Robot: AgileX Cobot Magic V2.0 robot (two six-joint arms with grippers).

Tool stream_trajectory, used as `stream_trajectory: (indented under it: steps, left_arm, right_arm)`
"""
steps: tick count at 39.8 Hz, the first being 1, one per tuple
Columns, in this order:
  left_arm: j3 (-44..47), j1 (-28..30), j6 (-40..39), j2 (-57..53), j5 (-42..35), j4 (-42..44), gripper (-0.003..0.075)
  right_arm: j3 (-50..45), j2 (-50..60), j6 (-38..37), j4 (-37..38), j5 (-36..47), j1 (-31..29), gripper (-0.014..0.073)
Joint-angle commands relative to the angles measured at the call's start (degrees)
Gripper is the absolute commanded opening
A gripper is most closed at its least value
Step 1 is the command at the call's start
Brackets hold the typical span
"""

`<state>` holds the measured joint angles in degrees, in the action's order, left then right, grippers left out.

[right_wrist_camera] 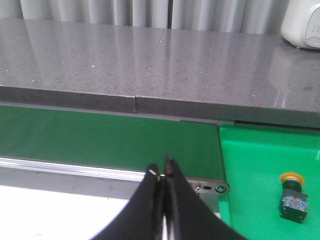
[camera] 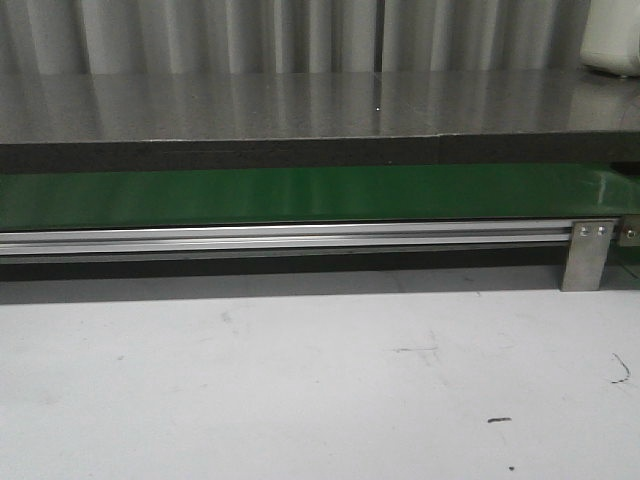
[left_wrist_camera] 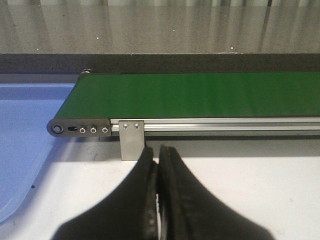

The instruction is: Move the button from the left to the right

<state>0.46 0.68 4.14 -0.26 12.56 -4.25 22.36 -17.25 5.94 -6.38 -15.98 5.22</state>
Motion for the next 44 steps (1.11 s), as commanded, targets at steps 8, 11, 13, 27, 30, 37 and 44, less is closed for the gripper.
stream_trajectory:
  steps: [8, 11, 13, 27, 30, 37, 44]
  left_arm:
    - [1.7, 0.1, -0.7, -1.1, -5.2, -0.8, -0.0021]
    - [1.7, 0.1, -0.7, -1.1, -5.2, -0.8, -0.0021]
    - [1.7, 0.1, -0.7, -1.1, -5.2, -0.8, -0.0021]
    - [1.7, 0.1, -0.7, -1.1, -5.2, -0.8, -0.0021]
    - [1.7, 0.1, -0.7, -1.1, -5.2, -0.8, -0.0021]
    - [1.7, 0.1, -0.7, -1.1, -5.2, -0.8, -0.0021]
    - [1.7, 0.1, -0.7, -1.0, -5.2, -0.8, -0.0021]
  right_arm:
    - [1.4, -0.3, 0.7, -0.3, 4.9, 0.0, -0.007]
    - [1.4, -0.3, 0.7, -0.3, 4.9, 0.0, -0.007]
    - [1.4, -0.3, 0.7, -0.3, 4.9, 0.0, -0.007]
    - [1.4, -0.3, 0.7, -0.3, 4.9, 0.0, -0.007]
    - [1.4, -0.3, 0.7, -0.3, 4.9, 0.0, -0.007]
    - [1.4, -0.3, 0.7, -0.2, 4.9, 0.0, -0.007]
    - [-1.7, 2.0, 0.7, -0.1, 6.4, -1.0, -0.007]
